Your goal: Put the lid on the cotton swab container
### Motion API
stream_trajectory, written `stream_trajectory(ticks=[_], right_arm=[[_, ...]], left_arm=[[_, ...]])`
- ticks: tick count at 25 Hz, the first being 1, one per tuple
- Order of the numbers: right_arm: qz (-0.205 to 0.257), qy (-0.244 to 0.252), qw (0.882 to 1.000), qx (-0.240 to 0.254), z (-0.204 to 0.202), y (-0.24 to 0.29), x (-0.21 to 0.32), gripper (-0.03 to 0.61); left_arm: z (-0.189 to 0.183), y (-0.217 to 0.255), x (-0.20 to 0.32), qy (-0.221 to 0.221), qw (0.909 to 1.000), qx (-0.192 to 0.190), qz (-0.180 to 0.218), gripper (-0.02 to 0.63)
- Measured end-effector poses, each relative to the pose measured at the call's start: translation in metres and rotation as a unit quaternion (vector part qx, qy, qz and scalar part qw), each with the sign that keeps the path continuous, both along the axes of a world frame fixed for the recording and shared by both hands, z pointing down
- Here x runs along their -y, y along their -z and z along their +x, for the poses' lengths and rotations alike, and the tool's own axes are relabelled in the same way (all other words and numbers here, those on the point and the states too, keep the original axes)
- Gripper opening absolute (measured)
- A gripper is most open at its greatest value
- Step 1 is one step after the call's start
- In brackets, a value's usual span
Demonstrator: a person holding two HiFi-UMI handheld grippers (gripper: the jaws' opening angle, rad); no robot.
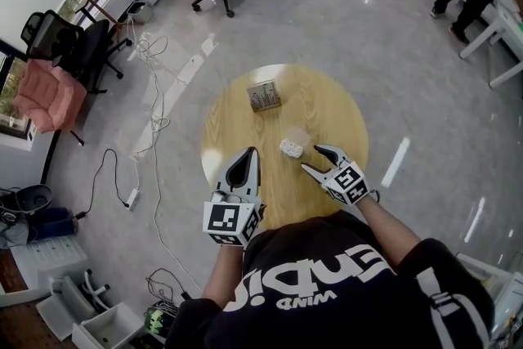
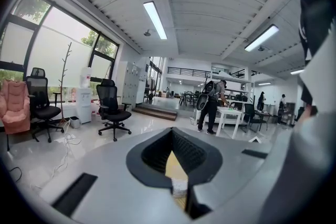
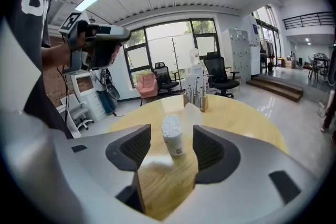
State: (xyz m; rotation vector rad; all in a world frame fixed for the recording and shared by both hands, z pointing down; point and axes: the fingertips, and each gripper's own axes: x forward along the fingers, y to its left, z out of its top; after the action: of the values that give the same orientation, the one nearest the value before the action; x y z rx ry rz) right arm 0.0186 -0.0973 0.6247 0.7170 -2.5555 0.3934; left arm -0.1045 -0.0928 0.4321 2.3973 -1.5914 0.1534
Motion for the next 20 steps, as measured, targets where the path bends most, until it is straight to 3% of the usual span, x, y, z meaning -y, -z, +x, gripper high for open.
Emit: stream_trajectory(ticks=[6,20], right_arm=[[-0.018,0.008,0.999,-0.034,-0.012,-0.034,0.001,0.233],[-0.036,-0.005,0.997,-0.063,-0.033,-0.079,0.016,0.233]], left_arm=[[-0.003,-0.004,-0.002,0.007,1.0000,0.001,-0.005,0.008],[-0.015,-0.009,-0.004,0.026,0.9995,0.007,-0.017,0.008]])
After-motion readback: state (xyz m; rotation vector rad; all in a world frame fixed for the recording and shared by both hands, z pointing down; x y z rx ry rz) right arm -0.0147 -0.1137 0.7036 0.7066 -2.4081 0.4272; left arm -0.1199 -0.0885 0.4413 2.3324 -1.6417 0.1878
